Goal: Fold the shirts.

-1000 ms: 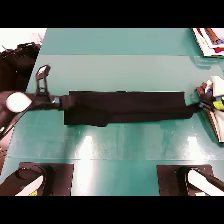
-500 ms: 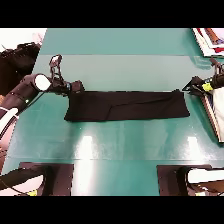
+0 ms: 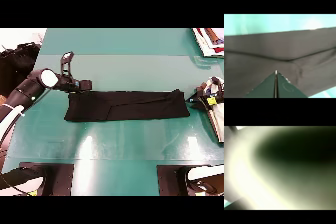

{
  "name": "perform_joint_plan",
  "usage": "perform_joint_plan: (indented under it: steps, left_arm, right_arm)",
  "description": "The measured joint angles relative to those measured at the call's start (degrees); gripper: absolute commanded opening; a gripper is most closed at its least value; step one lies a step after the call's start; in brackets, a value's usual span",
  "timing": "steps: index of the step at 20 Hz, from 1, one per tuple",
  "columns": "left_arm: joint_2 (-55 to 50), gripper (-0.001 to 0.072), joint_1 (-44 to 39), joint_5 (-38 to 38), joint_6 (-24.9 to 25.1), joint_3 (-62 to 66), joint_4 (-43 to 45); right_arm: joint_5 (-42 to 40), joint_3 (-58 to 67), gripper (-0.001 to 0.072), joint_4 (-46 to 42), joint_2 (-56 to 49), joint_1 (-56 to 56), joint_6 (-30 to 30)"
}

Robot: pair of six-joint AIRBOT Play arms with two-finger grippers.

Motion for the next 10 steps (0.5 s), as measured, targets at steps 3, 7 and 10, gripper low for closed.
perform_joint_plan:
  steps: [3, 7, 10]
  left_arm:
    - [-1.8, 0.0023, -2.9, 2.2, 0.0, 1.1, -2.0]
    - [-7.8, 0.0023, -6.3, 3.2, 0.0, 4.9, -4.5]
    - [-14.2, 0.0023, -9.0, 2.7, 0.8, 9.2, -6.0]
  right_arm:
    - [0.8, -0.8, 0.0257, 2.9, -2.6, 1.3, -1.7]
    - [0.5, -0.6, 0.0020, 3.4, -3.4, 4.3, -3.9]
    - [1.5, 2.3, 0.0019, 4.4, -0.5, 6.2, -4.9]
